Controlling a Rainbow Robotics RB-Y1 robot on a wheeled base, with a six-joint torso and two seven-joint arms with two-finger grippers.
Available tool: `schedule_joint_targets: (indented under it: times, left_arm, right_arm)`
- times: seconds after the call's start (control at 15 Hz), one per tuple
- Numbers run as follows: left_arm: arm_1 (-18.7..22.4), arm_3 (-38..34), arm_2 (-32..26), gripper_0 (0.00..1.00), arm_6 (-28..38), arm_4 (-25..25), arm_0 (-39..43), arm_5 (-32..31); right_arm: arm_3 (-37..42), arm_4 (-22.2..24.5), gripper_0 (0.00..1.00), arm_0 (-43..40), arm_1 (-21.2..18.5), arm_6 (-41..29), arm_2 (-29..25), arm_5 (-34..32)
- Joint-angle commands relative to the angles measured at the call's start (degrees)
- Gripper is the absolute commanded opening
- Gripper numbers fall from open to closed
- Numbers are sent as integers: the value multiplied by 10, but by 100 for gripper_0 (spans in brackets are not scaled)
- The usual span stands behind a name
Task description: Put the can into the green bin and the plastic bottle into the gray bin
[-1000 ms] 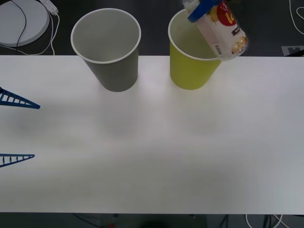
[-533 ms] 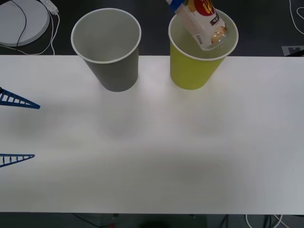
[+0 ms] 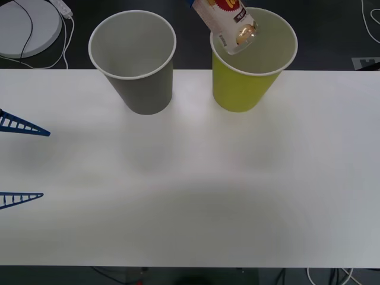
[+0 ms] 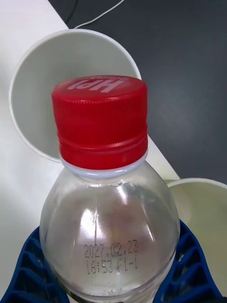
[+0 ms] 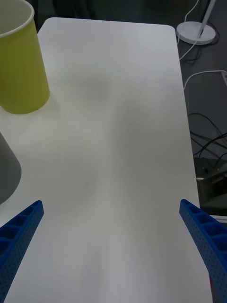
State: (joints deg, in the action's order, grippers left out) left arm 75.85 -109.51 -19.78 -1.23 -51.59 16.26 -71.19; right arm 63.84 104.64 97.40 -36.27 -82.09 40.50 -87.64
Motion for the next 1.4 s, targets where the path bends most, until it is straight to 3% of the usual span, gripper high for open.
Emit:
schedule_joint_targets:
  times: [0.07,0.67,1.4]
  left_arm:
    - [0,0,0,100,0,0,0,0]
    - [0,0,0,100,0,0,0,0]
    - [0,0,0,100,0,0,0,0]
  right_arm:
    - [-55,27,0,20,37,0,0,0]
    - [-193,86,0,68,140,0,0,46]
    - [-335,107,0,115,236,0,0,147]
